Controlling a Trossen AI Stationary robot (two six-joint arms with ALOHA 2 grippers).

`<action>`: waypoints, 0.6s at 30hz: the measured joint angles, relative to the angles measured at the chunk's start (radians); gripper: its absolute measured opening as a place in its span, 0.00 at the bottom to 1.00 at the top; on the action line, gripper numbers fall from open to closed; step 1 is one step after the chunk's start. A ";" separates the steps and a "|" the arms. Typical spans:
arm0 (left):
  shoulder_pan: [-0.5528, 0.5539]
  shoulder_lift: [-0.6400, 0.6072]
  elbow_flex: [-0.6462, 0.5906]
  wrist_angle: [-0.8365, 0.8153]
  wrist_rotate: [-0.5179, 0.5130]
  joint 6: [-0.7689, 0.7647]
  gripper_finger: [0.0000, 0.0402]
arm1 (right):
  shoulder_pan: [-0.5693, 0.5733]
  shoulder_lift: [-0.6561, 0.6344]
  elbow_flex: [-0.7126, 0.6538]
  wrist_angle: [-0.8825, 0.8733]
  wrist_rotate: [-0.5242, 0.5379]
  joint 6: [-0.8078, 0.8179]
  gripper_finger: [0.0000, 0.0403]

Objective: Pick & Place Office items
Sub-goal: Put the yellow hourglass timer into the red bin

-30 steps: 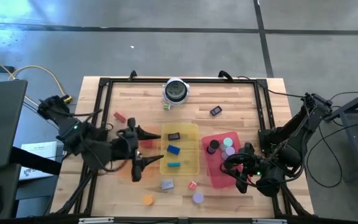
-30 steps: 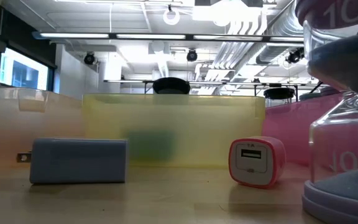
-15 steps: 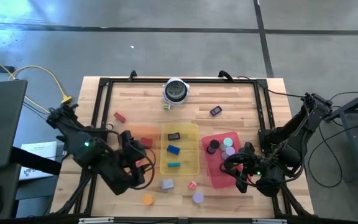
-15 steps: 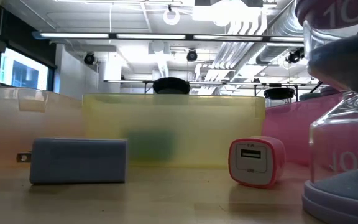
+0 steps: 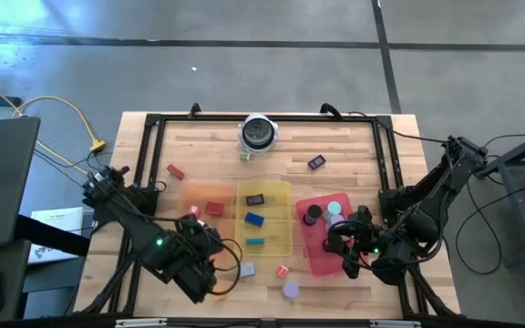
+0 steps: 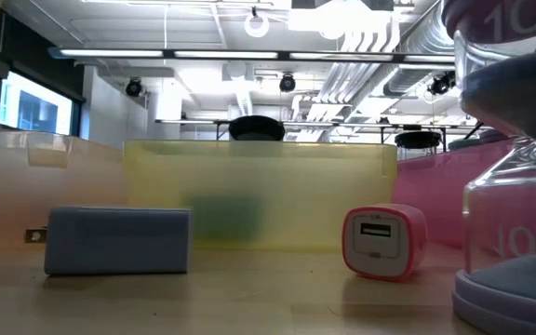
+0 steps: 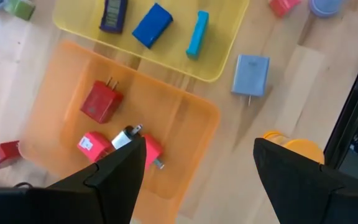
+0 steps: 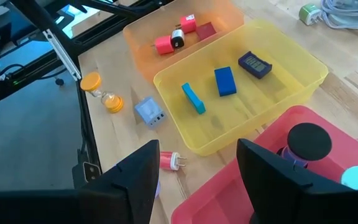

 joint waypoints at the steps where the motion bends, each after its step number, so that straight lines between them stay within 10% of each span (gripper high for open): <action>1: -0.002 0.004 0.000 0.000 0.003 -0.004 0.72 | 0.000 0.000 0.000 0.000 0.000 0.000 0.51; 18: -0.061 0.008 0.000 0.146 0.098 -0.078 0.72 | 0.000 0.010 0.000 0.000 0.005 -0.004 0.51</action>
